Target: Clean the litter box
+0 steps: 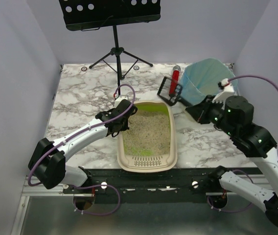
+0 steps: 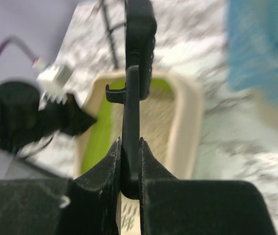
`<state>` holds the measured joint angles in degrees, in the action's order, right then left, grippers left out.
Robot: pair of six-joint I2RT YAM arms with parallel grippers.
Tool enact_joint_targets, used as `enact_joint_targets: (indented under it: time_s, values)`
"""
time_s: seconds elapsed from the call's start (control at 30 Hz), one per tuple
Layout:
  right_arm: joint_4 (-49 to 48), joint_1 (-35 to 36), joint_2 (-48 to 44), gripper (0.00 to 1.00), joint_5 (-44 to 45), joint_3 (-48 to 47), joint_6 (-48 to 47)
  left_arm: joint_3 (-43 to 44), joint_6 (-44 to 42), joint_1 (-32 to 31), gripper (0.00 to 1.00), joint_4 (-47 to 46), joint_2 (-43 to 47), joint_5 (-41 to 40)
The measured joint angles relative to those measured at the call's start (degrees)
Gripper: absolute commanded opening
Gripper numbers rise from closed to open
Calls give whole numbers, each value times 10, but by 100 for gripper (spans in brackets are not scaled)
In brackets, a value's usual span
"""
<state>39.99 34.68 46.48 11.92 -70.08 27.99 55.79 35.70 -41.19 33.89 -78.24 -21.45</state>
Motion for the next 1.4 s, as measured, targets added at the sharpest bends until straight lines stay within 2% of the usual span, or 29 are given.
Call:
enact_joint_targets:
  time_s: [0.13, 0.23, 0.37, 0.57, 0.83, 1.07, 1.4]
  values:
    - [16, 0, 28, 1, -185, 57, 59, 2, 13, 0, 0, 5, 0, -9]
    - [46, 1, 66, 1, -287, 96, 101, 6, 35, -2, 0, 20, -3, -20]
    - [74, 1, 81, 1, -334, 124, 144, 7, 70, -3, 0, 27, -2, -28]
    - [79, 2, 90, 1, -341, 135, 191, -8, 114, -6, 0, 27, 12, -37]
    - [49, 5, 166, 1, -299, 183, 246, -16, 144, -21, 0, 29, 20, -59]
    - [-102, 12, 180, 1, -297, 268, 340, -16, 150, -30, 0, 30, 16, -73]
    - [-365, 77, 259, 1, -243, 337, 515, -13, 153, -35, 0, 37, 12, -84]
